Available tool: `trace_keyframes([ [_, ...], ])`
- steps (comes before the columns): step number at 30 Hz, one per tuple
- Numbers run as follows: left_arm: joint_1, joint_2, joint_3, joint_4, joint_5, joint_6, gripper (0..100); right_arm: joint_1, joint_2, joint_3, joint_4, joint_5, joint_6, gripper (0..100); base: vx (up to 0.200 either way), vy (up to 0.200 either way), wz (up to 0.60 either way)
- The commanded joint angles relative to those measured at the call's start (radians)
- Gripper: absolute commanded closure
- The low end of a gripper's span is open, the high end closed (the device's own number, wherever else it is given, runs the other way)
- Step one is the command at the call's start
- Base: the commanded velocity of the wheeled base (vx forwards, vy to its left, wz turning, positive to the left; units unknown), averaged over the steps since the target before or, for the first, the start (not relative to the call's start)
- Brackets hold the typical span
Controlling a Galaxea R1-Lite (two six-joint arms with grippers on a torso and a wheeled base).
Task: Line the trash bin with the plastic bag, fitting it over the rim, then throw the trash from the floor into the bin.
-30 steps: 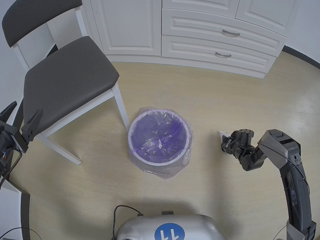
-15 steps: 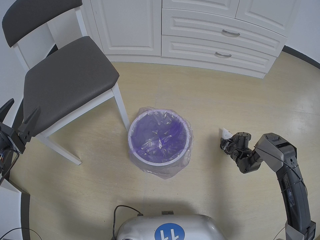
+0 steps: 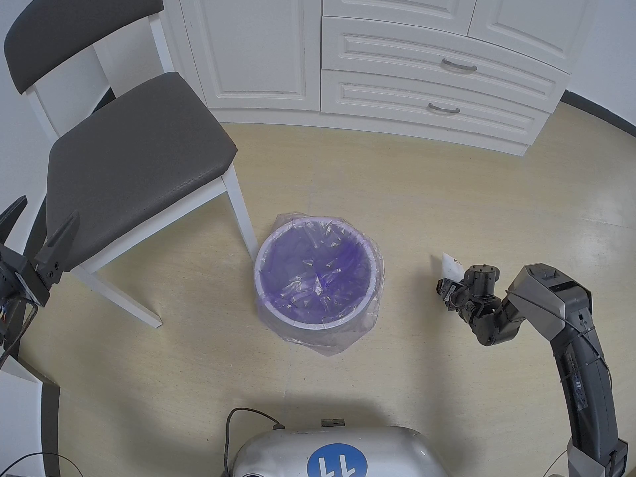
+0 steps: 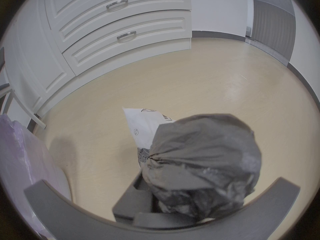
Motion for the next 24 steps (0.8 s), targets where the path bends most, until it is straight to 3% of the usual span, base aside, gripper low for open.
trace_keyframes([
  [1,0.0,-0.013,0.001,0.0,0.001,0.001,0,0.018,-0.244,0.234,0.014,0.017,-0.018,100,0.0,0.0,0.0],
  [6,-0.003,-0.028,0.001,0.001,-0.001,0.002,0,0.017,-0.514,0.491,0.034,0.107,-0.115,100,0.0,0.0,0.0],
  [11,-0.003,-0.034,-0.001,0.001,-0.001,0.002,0,-0.001,-0.744,0.696,0.036,0.136,-0.268,100,0.0,0.0,0.0],
  [14,-0.003,-0.034,-0.001,0.003,-0.001,0.002,0,0.032,-0.976,0.888,0.034,0.228,-0.372,100,0.0,0.0,0.0],
  [15,-0.003,-0.034,-0.001,0.003,-0.001,0.002,0,0.032,-0.976,0.888,0.034,0.228,-0.372,100,0.0,0.0,0.0],
  [17,-0.003,-0.033,-0.001,0.003,-0.001,0.002,0,0.089,-1.131,1.006,0.034,0.291,-0.441,100,0.0,0.0,0.0],
  [24,-0.008,-0.036,0.001,0.001,0.001,0.013,0,0.241,-1.305,1.135,0.033,0.285,-0.552,100,0.0,0.0,0.0],
])
